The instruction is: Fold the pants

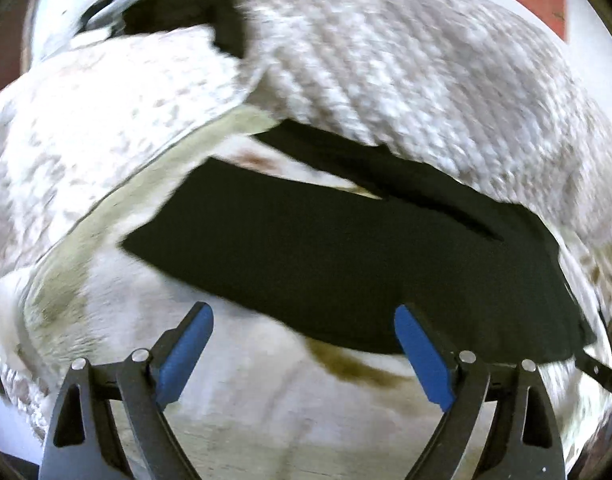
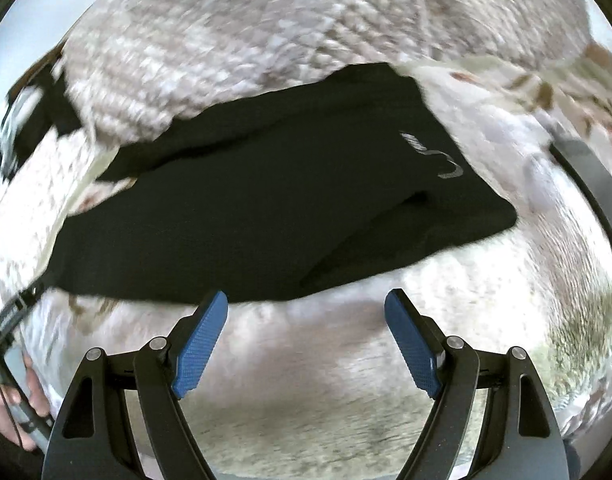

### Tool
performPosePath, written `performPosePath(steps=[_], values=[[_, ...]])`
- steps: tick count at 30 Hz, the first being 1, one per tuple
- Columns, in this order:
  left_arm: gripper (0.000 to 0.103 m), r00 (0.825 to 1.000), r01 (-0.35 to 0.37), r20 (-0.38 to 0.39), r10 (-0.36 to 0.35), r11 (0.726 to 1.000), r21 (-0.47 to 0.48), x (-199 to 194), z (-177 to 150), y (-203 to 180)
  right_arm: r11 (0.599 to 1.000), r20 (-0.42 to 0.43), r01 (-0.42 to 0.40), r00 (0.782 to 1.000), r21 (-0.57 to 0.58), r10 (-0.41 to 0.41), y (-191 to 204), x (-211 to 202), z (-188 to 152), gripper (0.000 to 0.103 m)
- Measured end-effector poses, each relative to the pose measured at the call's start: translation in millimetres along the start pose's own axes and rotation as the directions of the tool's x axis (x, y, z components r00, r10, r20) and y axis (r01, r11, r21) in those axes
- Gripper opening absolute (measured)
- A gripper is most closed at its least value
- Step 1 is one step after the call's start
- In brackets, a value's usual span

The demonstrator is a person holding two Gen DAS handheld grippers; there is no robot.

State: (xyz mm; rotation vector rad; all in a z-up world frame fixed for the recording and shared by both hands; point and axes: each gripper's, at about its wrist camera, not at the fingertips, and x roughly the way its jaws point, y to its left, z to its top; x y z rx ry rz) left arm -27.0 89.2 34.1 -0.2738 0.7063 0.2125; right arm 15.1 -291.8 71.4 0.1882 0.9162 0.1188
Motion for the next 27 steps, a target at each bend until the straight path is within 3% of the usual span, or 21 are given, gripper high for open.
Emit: performPosePath(steps=[5, 11, 15, 19, 24, 27], values=[[0.088, 0.998, 0.026, -0.058, -0.036, 0.987, -0.160, 17, 2, 35, 0.995, 0.020, -0.055, 0.998, 0.085, 0.054, -19, 3, 7, 0.081], [0.088, 0.998, 0.054, -0.023, -0.059, 0.980, -0.193, 24, 9, 39, 0.974, 0.068, -0.097, 0.994, 0.206, 0.084, -47, 13, 23, 0.081], [0.081, 0.998, 0.047, -0.019, -0.053, 0.973, -0.226, 31, 15, 43, 0.950, 0.099, -0.138, 0.988, 0.279, 0.115, -64, 18, 32, 0.076], [0.064, 0.999, 0.038, -0.018, -0.043, 0.971, -0.237, 34, 20, 45, 0.932, 0.137, -0.155, 0.984, 0.328, 0.116, -73, 17, 36, 0.058], [0.044, 0.999, 0.021, -0.025, -0.028, 0.973, -0.229, 40, 22, 44, 0.920, 0.142, -0.136, 0.986, 0.368, 0.089, -78, 20, 37, 0.044], [0.022, 0.999, 0.005, -0.036, -0.014, 0.976, -0.220, 46, 24, 43, 0.910, 0.125, -0.107, 0.990, 0.400, 0.062, -84, 22, 36, 0.025]])
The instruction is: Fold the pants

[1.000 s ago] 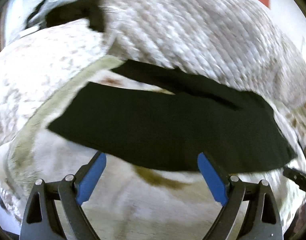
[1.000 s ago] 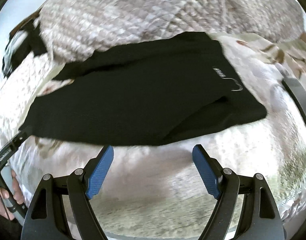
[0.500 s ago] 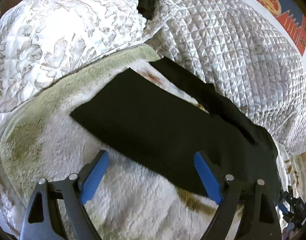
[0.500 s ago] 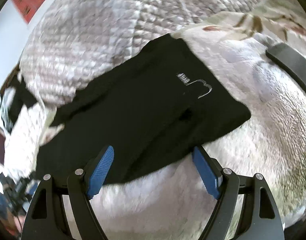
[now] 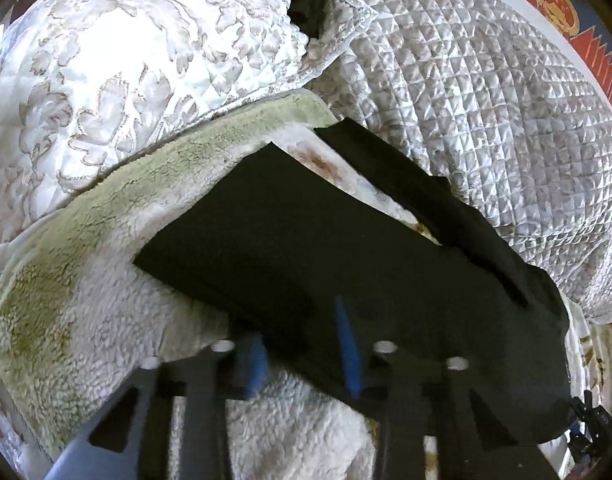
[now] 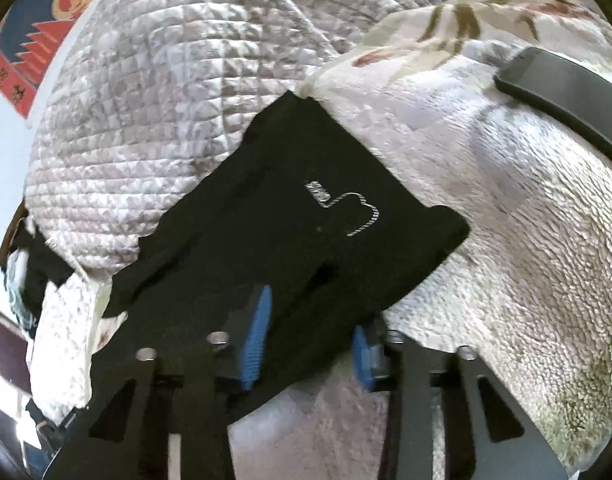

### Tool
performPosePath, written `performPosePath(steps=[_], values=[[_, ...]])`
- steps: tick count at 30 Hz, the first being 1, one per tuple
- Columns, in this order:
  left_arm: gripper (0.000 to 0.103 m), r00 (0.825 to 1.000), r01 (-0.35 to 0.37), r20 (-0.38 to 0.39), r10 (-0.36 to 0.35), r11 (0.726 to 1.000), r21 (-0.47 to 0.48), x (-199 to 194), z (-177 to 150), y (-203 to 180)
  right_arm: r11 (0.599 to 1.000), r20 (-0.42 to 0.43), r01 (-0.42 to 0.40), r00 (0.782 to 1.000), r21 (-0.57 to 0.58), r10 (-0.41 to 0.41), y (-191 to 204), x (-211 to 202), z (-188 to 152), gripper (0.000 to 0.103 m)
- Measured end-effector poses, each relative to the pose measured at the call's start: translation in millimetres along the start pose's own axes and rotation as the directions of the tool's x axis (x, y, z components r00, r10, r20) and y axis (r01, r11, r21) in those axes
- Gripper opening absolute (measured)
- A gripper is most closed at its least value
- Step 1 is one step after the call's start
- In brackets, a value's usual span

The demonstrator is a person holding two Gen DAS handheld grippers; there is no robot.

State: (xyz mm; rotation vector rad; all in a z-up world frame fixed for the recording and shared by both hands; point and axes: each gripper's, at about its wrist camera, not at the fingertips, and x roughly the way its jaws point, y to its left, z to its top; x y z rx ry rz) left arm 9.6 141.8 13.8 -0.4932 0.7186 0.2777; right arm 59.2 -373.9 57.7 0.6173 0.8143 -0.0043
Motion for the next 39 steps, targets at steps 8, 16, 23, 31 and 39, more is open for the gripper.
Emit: performPosePath(steps=[8, 16, 23, 31, 39], values=[[0.004, 1.000, 0.004, 0.005, -0.004, 1.000, -0.006, -15, 5, -3, 0.999, -0.002, -0.034, 0.999, 0.032, 0.034, -5, -14, 4, 0.002], [0.004, 0.998, 0.043, 0.034, -0.043, 0.999, -0.007, -78, -10, 11, 0.994, -0.006, -0.096, 0.995, 0.042, 0.096, -12, -72, -8, 0.001], [0.004, 0.999, -0.007, -0.048, 0.007, 1.000, 0.016, -85, -57, 38, 0.996, -0.064, -0.051, 0.996, 0.073, 0.056, -44, -90, -48, 0.001], [0.021, 0.998, -0.052, -0.030, 0.053, 0.999, 0.014, -94, -50, 46, 0.997, -0.088, -0.042, 0.995, 0.059, 0.047, -44, -92, -49, 0.010], [0.072, 0.983, -0.149, 0.119, 0.140, 0.986, 0.070, -112, -9, 41, 0.985, 0.058, 0.162, 0.986, -0.061, -0.158, -27, -133, -45, 0.028]])
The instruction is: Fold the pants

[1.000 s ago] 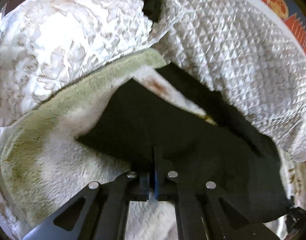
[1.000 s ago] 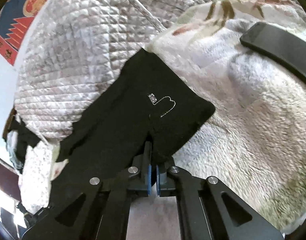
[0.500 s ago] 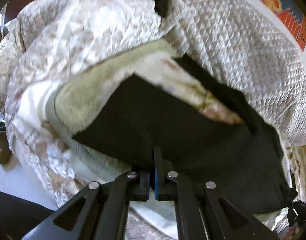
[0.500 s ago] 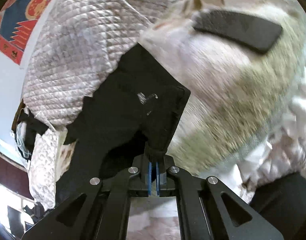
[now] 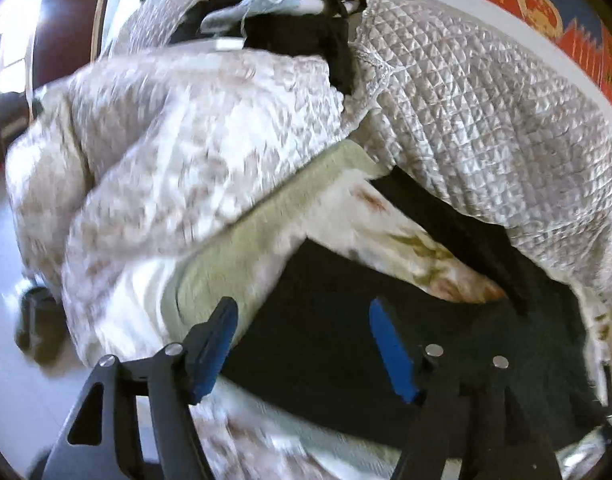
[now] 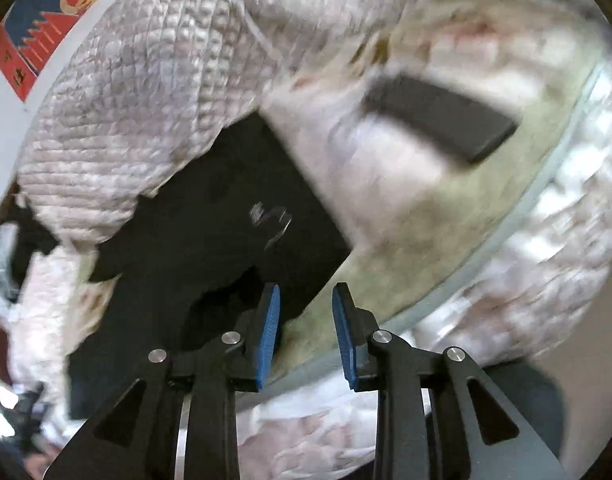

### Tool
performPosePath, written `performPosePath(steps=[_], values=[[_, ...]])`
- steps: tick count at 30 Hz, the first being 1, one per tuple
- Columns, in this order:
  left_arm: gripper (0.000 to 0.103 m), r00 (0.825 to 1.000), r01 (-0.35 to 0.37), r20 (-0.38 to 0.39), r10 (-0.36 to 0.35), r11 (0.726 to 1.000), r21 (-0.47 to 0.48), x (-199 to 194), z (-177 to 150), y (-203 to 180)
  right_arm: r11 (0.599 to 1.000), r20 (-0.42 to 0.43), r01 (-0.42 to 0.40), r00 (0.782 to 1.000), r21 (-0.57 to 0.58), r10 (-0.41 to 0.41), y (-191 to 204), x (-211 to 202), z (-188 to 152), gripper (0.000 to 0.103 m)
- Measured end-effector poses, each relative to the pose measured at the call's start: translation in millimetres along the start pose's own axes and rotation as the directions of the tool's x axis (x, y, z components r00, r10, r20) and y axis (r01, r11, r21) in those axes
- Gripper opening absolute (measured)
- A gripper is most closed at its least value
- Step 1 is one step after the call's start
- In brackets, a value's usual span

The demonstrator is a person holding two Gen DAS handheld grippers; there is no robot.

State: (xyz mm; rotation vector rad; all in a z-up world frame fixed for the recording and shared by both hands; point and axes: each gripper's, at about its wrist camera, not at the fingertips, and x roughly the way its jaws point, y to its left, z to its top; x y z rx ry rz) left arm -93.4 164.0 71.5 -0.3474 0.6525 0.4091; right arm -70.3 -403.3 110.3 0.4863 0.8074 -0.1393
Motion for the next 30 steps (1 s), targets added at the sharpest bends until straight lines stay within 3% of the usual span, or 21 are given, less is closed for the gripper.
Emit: performPosePath(steps=[3, 6, 9, 10, 12, 13, 16, 23, 25, 27, 28, 30], values=[[0.073, 1.000, -0.004, -0.031, 0.006, 0.998, 0.063, 28, 9, -12, 0.998, 0.078, 0.015, 0.997, -0.067, -0.010, 17, -9, 8, 0.028], [0.073, 0.996, -0.008, -0.087, 0.019, 0.992, 0.122, 62, 14, -28, 0.985, 0.039, -0.039, 0.998, -0.169, 0.046, 43, 5, 6, 0.028], [0.070, 0.984, -0.066, -0.151, 0.093, 0.983, 0.174, 94, 11, -37, 0.965, -0.011, -0.078, 0.997, -0.249, 0.077, 68, 26, 0, 0.028], [0.062, 0.981, -0.092, -0.154, 0.122, 0.978, 0.188, 102, 8, -39, 0.958, -0.038, -0.093, 0.996, -0.270, 0.086, 75, 36, -2, 0.028], [0.031, 0.981, -0.139, -0.100, 0.166, 0.962, 0.234, 100, 8, -46, 0.951, -0.072, -0.104, 0.994, -0.291, 0.086, 84, 53, -5, 0.028], [0.005, 0.979, -0.165, -0.070, 0.190, 0.950, 0.266, 98, 9, -51, 0.948, -0.082, -0.106, 0.993, -0.301, 0.085, 87, 58, -8, 0.028], [0.006, 0.975, -0.204, -0.037, 0.221, 0.944, 0.260, 98, 12, -52, 0.944, -0.107, -0.110, 0.991, -0.312, 0.081, 92, 73, -10, 0.028], [0.010, 0.946, -0.319, 0.023, 0.324, 0.917, 0.239, 92, 22, -55, 0.938, -0.097, -0.118, 0.991, -0.327, 0.091, 94, 74, -8, 0.028], [0.013, 0.950, -0.312, 0.041, 0.310, 0.931, 0.191, 77, 26, -49, 0.932, -0.090, -0.120, 0.991, -0.342, 0.095, 92, 69, -9, 0.028], [0.024, 0.957, -0.290, 0.052, 0.286, 0.945, 0.152, 62, 27, -46, 0.925, -0.085, -0.120, 0.992, -0.362, 0.096, 93, 65, -11, 0.028], [0.033, 0.966, -0.259, 0.049, 0.255, 0.955, 0.141, 56, 27, -47, 0.922, -0.087, -0.121, 0.992, -0.369, 0.096, 93, 65, -12, 0.028], [0.038, 0.982, -0.187, 0.029, 0.185, 0.972, 0.140, 48, 22, -55, 0.915, -0.091, -0.120, 0.992, -0.385, 0.092, 94, 63, -16, 0.028]])
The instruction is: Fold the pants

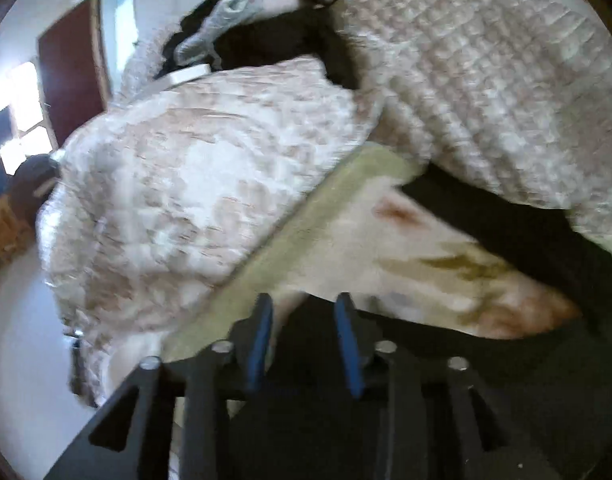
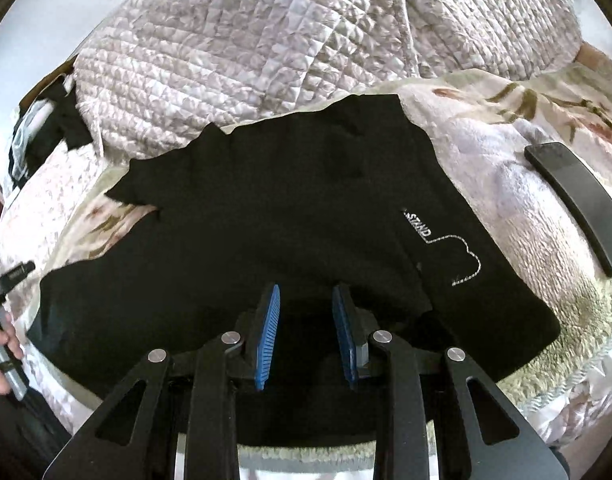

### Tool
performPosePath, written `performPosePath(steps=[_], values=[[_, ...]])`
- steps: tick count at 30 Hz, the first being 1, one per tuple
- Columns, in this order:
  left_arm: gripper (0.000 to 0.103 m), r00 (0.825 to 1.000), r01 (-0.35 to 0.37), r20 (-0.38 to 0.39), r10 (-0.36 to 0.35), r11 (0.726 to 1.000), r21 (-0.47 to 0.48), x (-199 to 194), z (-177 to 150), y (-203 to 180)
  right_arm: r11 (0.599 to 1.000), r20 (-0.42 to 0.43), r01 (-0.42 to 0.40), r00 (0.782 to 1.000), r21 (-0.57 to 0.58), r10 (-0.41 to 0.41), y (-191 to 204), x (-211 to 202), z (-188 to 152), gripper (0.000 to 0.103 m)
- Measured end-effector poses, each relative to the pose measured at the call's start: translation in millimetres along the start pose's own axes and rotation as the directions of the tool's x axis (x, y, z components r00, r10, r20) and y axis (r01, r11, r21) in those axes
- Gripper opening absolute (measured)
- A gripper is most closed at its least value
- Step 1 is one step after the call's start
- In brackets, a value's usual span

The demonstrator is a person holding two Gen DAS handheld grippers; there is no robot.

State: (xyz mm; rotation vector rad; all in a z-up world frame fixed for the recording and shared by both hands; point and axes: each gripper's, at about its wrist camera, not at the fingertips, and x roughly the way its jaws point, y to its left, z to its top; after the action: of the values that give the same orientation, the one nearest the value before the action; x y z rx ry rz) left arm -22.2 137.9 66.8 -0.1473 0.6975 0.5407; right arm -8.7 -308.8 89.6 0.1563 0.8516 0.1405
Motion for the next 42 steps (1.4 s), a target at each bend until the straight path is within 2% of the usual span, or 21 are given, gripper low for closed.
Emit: performPosePath(steps=[3, 7, 9, 10, 11, 13, 19, 21, 26, 30, 33, 42], values=[[0.040, 0.995, 0.099, -0.035, -0.097, 0.994, 0.038, -14, -11, -20, 1.000, -0.014, 0.003, 1.000, -0.017, -0.003, 5, -2, -3, 0.028], [0.043, 0.969, 0.237, -0.086, -0.231, 0.968, 0.078, -34, -27, -50, 0.998, -0.016, -0.006, 1.000, -0.069, 0.005, 18, -7, -8, 0.028], [0.045, 0.962, 0.268, -0.088, -0.260, 0.957, 0.106, -44, -32, -63, 0.995, -0.020, -0.018, 1.000, -0.100, 0.016, 26, -10, -10, 0.038], [0.047, 0.958, 0.283, -0.087, -0.274, 0.952, 0.119, -49, -34, -68, 0.993, -0.022, -0.024, 1.000, -0.112, 0.022, 29, -10, -11, 0.053], [0.050, 0.953, 0.300, -0.087, -0.290, 0.945, 0.129, -54, -36, -73, 0.991, -0.023, -0.033, 0.999, -0.129, 0.030, 33, -11, -12, 0.057], [0.051, 0.947, 0.319, -0.093, -0.308, 0.937, 0.144, -62, -42, -81, 0.987, -0.022, -0.038, 0.999, -0.156, 0.035, 40, -13, -15, 0.057], [0.051, 0.933, 0.351, -0.145, -0.328, 0.919, 0.180, -64, -65, -96, 0.982, -0.035, -0.031, 0.999, -0.184, 0.025, 46, -12, -20, 0.057], [0.051, 0.934, 0.350, -0.151, -0.324, 0.916, 0.198, -64, -70, -99, 0.981, -0.042, -0.027, 0.999, -0.191, 0.019, 46, -11, -23, 0.057], [0.051, 0.932, 0.355, -0.157, -0.328, 0.912, 0.203, -64, -71, -103, 0.979, -0.072, -0.017, 0.997, -0.203, 0.002, 45, -4, -27, 0.057], [0.051, 0.923, 0.366, -0.203, -0.326, 0.907, 0.209, -55, -77, -107, 0.976, -0.092, -0.008, 0.996, -0.217, -0.012, 43, 4, -32, 0.057], [0.051, 0.922, 0.363, -0.225, -0.315, 0.906, 0.216, -49, -82, -109, 0.973, -0.090, -0.001, 0.996, -0.232, -0.020, 44, 4, -33, 0.058], [0.058, 0.925, 0.360, -0.220, -0.310, 0.901, 0.243, -50, -87, -111, 0.969, -0.078, 0.011, 0.997, -0.246, -0.031, 49, 6, -36, 0.061]])
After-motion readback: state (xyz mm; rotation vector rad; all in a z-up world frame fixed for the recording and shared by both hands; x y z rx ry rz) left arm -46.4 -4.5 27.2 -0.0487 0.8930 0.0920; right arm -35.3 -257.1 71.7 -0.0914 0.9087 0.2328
